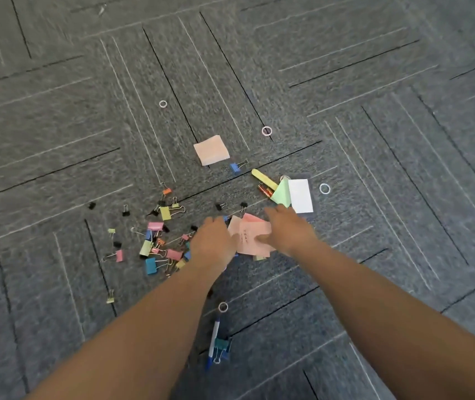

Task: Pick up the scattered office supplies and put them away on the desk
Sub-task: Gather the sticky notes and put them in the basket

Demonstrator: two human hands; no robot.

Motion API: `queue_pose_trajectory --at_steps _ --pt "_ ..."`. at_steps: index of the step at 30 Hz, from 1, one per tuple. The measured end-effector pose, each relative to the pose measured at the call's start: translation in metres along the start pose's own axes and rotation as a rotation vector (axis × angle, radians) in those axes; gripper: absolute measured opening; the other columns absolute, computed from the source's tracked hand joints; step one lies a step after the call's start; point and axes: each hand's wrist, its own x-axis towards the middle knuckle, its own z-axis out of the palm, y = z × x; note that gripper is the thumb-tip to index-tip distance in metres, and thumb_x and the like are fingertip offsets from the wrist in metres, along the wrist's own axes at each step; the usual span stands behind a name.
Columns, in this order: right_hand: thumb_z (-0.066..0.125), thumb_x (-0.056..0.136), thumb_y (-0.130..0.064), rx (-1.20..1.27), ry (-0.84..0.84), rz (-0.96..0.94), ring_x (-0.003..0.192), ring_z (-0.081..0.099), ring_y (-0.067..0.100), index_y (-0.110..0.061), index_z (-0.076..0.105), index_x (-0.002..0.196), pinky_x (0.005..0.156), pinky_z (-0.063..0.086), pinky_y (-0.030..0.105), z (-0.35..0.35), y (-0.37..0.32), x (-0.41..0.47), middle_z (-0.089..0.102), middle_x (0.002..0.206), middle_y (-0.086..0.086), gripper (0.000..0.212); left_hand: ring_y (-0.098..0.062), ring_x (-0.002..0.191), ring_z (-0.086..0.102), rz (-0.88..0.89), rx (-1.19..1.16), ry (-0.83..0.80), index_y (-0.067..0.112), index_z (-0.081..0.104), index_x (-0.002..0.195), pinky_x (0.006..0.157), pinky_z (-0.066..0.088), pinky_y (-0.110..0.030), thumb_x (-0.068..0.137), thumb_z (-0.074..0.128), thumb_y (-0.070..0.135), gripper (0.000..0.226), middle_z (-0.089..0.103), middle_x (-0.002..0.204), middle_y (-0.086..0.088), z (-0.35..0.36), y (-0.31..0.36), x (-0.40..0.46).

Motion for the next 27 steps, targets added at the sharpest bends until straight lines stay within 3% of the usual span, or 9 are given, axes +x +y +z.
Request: queue_pose_trajectory --at_steps 4,9,12,14,16,18,21,24,27 --pt "0.074 0.076 -0.05 -0.027 -0.004 -0.007 0.11 0.051 0.026 -0.016 0.046 0.122 0.086 0.051 0.046 0.019 0.003 0.04 0.049 0.116 0.005 0.064 -0.026 0.088 0.063 -0.043 -0.112 -0.006 0.015 0.045 0.113 0.069 0.052 -0.036 0.082 0.061 0.046 0.047 0.063 0.1 -0.005 0.03 0.002 0.037" --pt "0.057 0.094 -0.034 0.166 -0.034 -0.071 0.084 0.059 0.019 -0.02 0.058 0.102 0.072 0.05 0.035 0.025 0.009 0.04 0.063 0.102 0.004 0.017 -0.025 0.076 0.061 0.056 -0.079 0.082 0.02 0.05 0.102 0.06 0.048 -0.033 0.085 0.057 0.027 0.02 0.063 0.086 -0.002 0.037 0.004 0.038" --pt "0.049 0.095 -0.045 0.372 0.195 0.056 0.087 0.061 0.017 -0.027 0.059 0.107 0.075 0.052 0.035 0.017 0.02 0.032 0.064 0.106 -0.003 0.024 -0.019 0.064 0.055 0.108 -0.034 0.103 0.015 0.054 0.089 0.048 0.032 -0.029 0.085 0.046 0.026 0.015 0.055 0.07 0.001 0.025 -0.002 0.041" --pt "0.048 0.093 -0.049 0.26 0.365 0.184 0.103 0.057 0.023 -0.024 0.048 0.126 0.075 0.051 0.037 0.005 0.03 0.033 0.054 0.122 0.002 0.041 -0.014 0.06 0.051 0.14 -0.018 0.102 0.014 0.051 0.087 0.046 0.03 -0.029 0.089 0.042 0.026 0.014 0.053 0.069 0.0 0.01 -0.009 0.046" --pt "0.051 0.087 -0.059 0.116 0.329 0.291 0.123 0.043 0.032 -0.022 0.027 0.142 0.085 0.049 0.047 -0.004 0.035 0.04 0.039 0.138 0.011 0.071 -0.012 0.062 0.05 0.143 -0.03 0.123 0.014 0.046 0.091 0.048 0.032 -0.029 0.094 0.04 0.025 0.014 0.051 0.072 0.0 -0.008 -0.017 0.052" --pt "0.056 0.079 -0.066 0.064 0.213 0.34 0.13 0.031 0.037 -0.024 0.012 0.147 0.09 0.045 0.048 -0.007 0.032 0.053 0.027 0.145 0.015 0.091 -0.012 0.064 0.049 0.109 -0.092 0.154 0.014 0.044 0.094 0.05 0.033 -0.031 0.096 0.039 0.025 0.011 0.053 0.077 -0.003 -0.023 -0.021 0.056" --pt "0.061 0.083 -0.053 -0.013 0.186 0.363 0.13 0.029 0.041 -0.021 0.012 0.146 0.09 0.045 0.043 -0.003 0.02 0.073 0.022 0.148 0.023 0.086 -0.015 0.063 0.051 0.073 -0.226 0.18 0.014 0.044 0.102 0.049 0.033 -0.032 0.097 0.041 0.021 0.009 0.059 0.089 -0.008 -0.028 -0.022 0.058" --pt "0.06 0.09 -0.031 -0.077 0.226 0.326 0.129 0.033 0.04 -0.018 0.014 0.148 0.089 0.047 0.042 -0.002 0.017 0.077 0.028 0.147 0.027 0.075 -0.019 0.058 0.058 0.072 -0.411 0.193 0.025 0.032 0.134 0.043 0.038 -0.029 0.096 0.044 0.014 0.041 0.059 0.093 -0.003 -0.018 -0.022 0.052" --pt "0.057 0.091 -0.017 -0.121 0.29 0.227 0.122 0.042 0.036 -0.016 0.022 0.145 0.083 0.051 0.043 0.005 0.029 0.066 0.043 0.137 0.02 0.064 -0.021 0.053 0.06 0.144 -0.458 0.178 0.044 0.02 0.141 0.041 0.043 -0.029 0.097 0.042 0.011 0.059 0.064 0.081 -0.004 -0.009 -0.02 0.044"
